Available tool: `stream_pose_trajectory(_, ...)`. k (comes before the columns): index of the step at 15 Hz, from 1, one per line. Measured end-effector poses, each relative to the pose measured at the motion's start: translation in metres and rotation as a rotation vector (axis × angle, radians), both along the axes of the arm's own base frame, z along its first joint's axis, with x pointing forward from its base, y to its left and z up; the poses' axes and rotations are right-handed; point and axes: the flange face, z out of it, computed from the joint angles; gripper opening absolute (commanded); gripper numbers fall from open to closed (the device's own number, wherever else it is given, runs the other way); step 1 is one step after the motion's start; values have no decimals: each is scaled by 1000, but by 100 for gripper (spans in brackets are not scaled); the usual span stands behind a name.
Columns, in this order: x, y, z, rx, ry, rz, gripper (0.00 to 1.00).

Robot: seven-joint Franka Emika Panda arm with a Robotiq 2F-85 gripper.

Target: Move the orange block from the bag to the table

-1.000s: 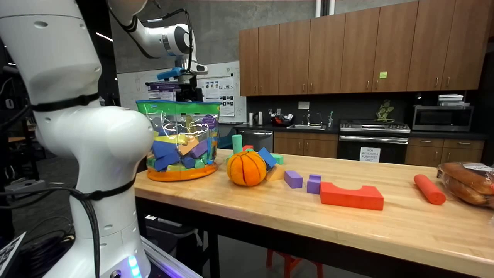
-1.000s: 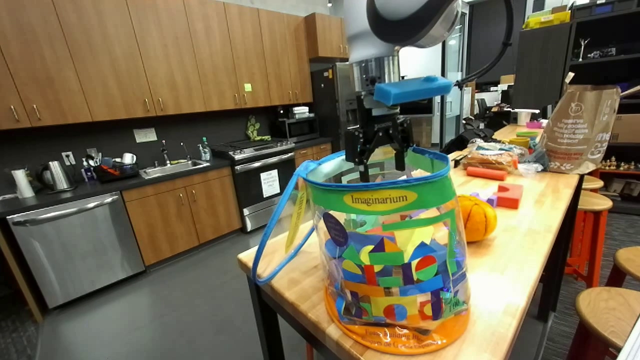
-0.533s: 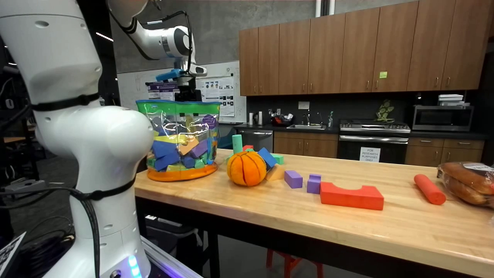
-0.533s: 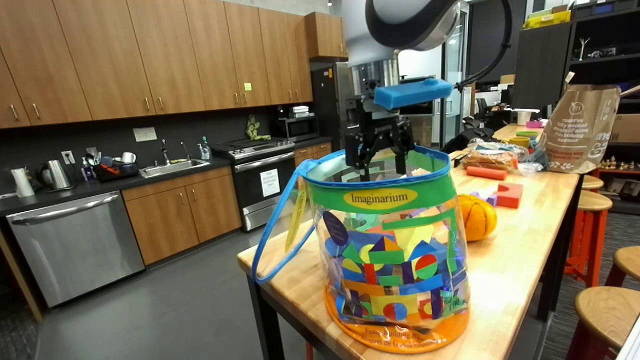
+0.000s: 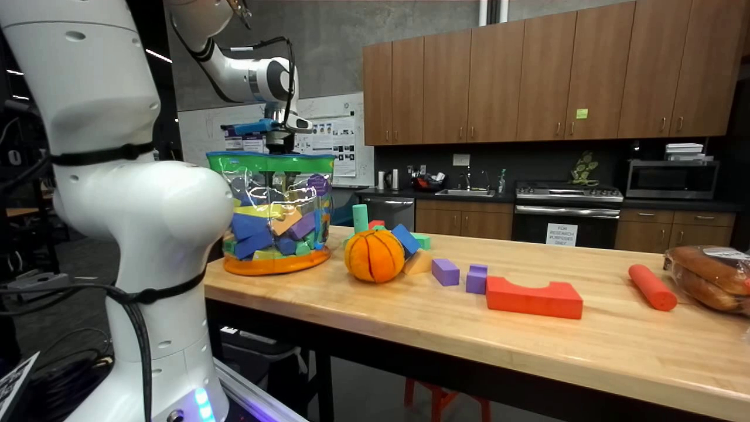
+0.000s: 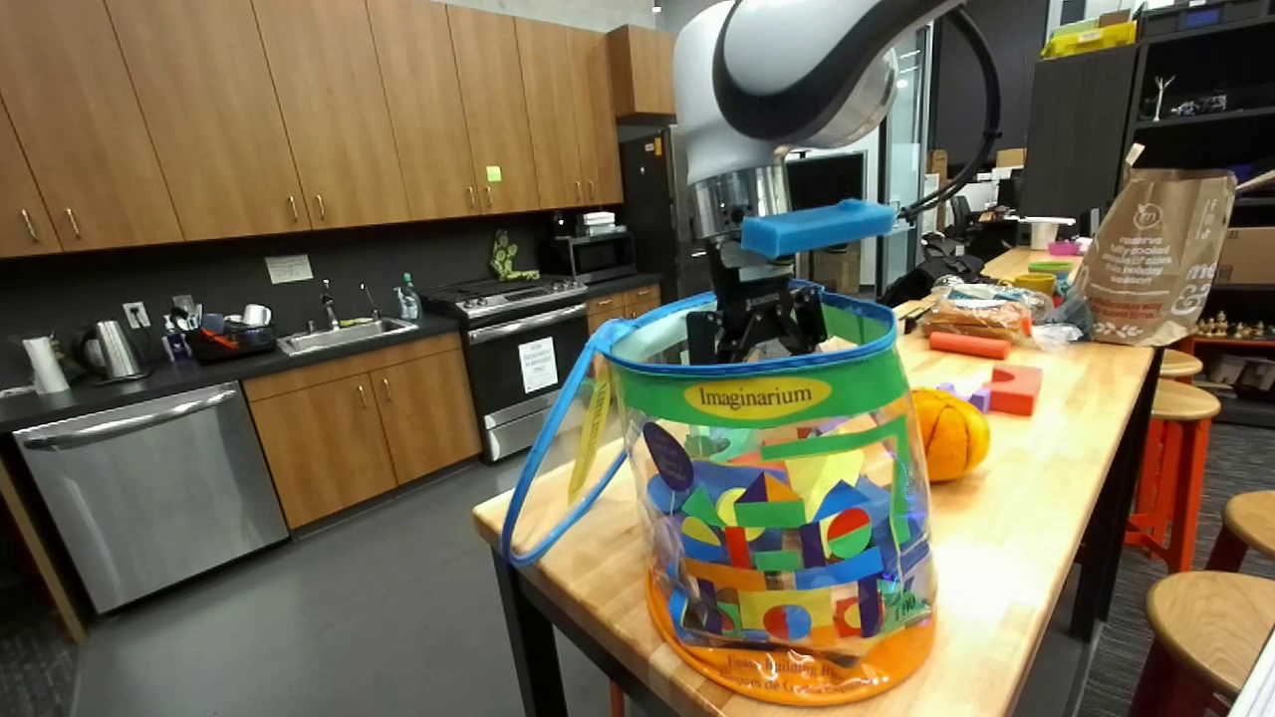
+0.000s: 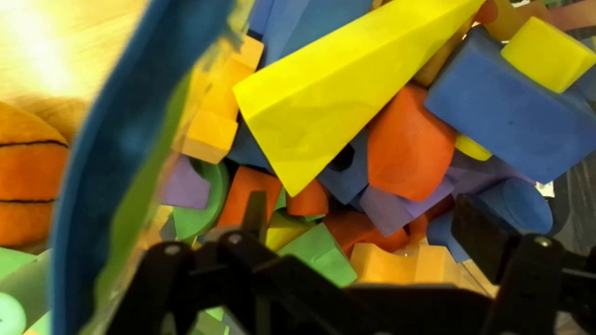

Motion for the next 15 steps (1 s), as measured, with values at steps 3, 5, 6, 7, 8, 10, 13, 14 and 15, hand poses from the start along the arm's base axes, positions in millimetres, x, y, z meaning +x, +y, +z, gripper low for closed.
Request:
stream_pose_trajectory(3,2,1,-10,-2,25,5,100)
stream_pose_trajectory(5,3,0,-18,-9,49,4,100)
stream_pose_trajectory(6,4,0,-23,-12,62,2,100)
stream_pose_trajectory(7,5,-1,-27,-15,73,-1,100)
stream_pose_trajectory(8,6,-1,-31,-16,82,-2,100)
stream_pose_trajectory(10,8,-2,-40,-19,98,-5,100)
stream_pose_trajectory(13,12,0,-45,-15,101,-2,100)
stream_pose_trajectory(14,14,1,-45,-7,86,6,100)
stream_pose_trajectory(15,16,4,-43,4,65,21,100)
